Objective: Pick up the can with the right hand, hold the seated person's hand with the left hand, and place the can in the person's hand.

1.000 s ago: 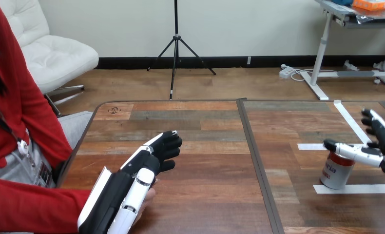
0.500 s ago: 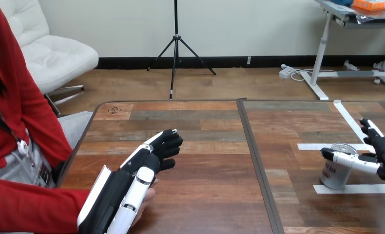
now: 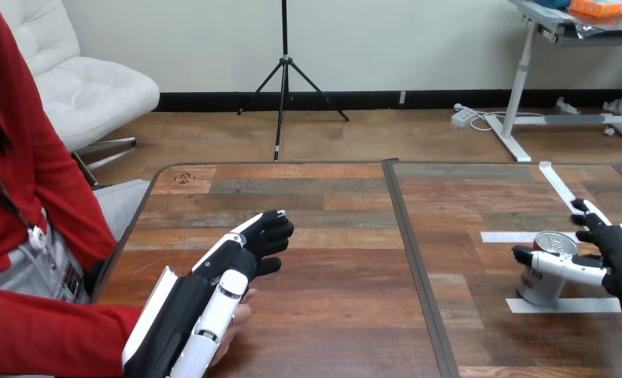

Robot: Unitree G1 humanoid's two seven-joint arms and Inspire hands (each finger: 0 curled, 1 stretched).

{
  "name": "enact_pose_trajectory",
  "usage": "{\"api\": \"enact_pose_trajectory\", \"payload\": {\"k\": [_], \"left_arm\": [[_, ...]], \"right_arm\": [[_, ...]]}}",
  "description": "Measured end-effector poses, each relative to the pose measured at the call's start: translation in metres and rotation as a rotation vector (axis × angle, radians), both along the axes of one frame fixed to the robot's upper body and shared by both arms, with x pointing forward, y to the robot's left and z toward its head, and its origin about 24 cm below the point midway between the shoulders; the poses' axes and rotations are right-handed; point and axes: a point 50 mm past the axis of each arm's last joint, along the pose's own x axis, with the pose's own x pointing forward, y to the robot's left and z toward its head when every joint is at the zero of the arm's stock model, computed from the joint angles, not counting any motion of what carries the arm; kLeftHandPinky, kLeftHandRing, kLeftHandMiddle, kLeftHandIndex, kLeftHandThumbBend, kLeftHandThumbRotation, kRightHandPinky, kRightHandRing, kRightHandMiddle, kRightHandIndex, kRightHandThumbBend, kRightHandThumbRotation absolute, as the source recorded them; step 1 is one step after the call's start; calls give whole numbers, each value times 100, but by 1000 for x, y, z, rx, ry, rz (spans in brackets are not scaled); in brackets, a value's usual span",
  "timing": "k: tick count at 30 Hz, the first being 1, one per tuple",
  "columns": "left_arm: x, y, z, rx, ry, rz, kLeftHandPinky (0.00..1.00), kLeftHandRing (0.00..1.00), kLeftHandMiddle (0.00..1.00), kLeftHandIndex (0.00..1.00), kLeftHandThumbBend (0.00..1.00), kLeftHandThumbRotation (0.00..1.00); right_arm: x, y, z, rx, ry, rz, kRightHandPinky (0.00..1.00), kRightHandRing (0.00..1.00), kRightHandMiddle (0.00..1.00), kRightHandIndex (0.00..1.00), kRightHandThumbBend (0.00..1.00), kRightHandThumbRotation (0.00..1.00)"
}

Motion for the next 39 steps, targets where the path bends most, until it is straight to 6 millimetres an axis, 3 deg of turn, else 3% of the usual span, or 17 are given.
{"api": "enact_pose_trajectory", "payload": {"k": [39], "left_arm": [[2,2,0,6,5,-5,78,84,83,82,24,96]], "right_arm": [[5,3,-4,-69,65,-17,72,83,86,86,100,37]]}}
